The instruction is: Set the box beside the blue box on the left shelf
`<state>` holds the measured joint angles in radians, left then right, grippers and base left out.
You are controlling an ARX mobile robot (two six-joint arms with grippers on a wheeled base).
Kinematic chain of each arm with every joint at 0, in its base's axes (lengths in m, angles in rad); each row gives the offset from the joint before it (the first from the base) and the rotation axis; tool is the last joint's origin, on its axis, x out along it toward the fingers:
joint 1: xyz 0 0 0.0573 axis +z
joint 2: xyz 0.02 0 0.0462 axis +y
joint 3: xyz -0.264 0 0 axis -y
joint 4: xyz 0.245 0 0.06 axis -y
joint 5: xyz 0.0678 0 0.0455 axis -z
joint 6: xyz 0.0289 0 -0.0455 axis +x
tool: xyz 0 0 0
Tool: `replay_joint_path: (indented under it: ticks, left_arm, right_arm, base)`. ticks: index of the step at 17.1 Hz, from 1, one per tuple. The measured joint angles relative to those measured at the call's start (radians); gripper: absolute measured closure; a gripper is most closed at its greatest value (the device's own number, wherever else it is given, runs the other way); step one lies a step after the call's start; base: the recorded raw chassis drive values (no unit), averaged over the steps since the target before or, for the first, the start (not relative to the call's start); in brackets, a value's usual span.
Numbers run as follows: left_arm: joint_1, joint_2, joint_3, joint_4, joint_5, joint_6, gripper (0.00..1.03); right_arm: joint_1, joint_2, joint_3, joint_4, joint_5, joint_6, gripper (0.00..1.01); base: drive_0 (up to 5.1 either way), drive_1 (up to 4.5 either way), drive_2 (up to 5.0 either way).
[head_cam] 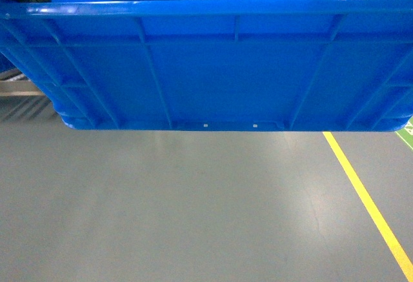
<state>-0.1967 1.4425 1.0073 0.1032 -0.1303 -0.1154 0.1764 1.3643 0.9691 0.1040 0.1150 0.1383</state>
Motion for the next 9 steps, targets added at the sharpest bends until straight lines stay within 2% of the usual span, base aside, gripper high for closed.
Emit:
replay_joint_path:
  ticks: [9]
  left_arm:
    - [0.000,0.000,0.000,0.002,0.000,0.000,0.96]
  right_arm:
    - [0.000,0.002,0.000,0.005,0.000,-0.001,0.92]
  base:
    - [0.0,3.99,-4.1]
